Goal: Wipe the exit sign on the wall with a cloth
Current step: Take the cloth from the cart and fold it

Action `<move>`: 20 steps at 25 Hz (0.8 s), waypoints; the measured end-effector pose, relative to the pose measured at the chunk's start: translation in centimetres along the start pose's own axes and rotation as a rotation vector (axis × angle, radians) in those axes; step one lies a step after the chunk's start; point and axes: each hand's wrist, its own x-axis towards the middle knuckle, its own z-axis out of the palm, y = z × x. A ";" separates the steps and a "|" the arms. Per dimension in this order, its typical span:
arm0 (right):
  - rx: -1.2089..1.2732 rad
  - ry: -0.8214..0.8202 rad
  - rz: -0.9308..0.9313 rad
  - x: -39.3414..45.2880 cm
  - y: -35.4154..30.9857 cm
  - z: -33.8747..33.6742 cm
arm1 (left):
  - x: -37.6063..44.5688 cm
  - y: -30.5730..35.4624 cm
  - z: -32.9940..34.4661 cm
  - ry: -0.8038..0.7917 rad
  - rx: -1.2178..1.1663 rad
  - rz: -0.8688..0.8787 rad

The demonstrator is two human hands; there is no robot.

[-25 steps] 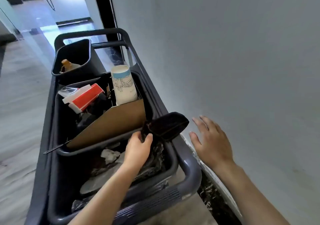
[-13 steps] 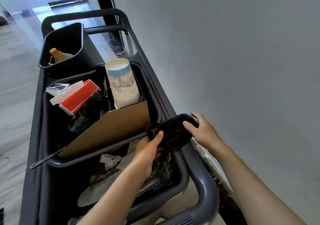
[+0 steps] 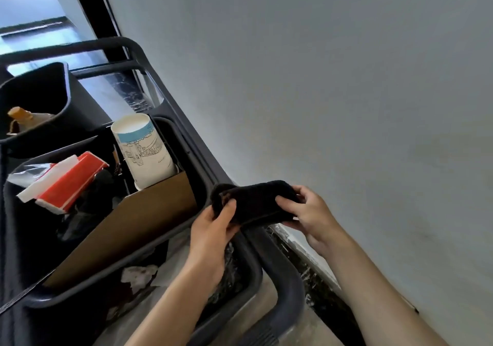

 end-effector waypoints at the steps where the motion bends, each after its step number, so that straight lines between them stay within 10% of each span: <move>1: 0.059 0.022 -0.008 -1.0 -0.3 -1.2 | -0.4 0.2 1.2 -0.046 -0.014 -0.006; 14: 0.599 0.370 -0.050 -16.6 3.0 -20.5 | -10.5 -7.7 18.7 -0.569 0.091 -0.257; 20: 0.864 0.242 -0.004 -21.2 9.4 -25.5 | -16.1 -13.8 24.4 -0.623 0.080 -0.362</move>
